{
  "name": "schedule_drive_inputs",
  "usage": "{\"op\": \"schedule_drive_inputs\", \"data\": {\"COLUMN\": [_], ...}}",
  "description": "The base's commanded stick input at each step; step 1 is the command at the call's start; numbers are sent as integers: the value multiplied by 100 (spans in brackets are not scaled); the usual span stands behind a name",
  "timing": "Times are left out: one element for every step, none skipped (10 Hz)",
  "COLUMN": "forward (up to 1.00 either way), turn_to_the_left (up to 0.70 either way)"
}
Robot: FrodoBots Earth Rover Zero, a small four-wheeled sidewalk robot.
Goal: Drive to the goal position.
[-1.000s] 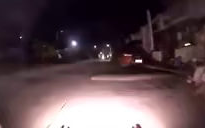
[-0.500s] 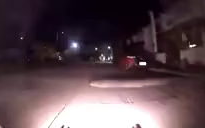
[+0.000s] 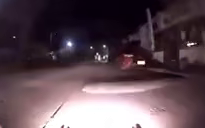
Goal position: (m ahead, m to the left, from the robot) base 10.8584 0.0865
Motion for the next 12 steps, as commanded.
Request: {"op": "schedule_drive_inputs", "data": {"forward": [85, 85, 85, 85, 85, 85, 85, 85, 85, 85, 85, 85], "turn_to_the_left": [-5, 0, 0, 0, 0, 0, 0, 0, 0, 0, 0, 0]}}
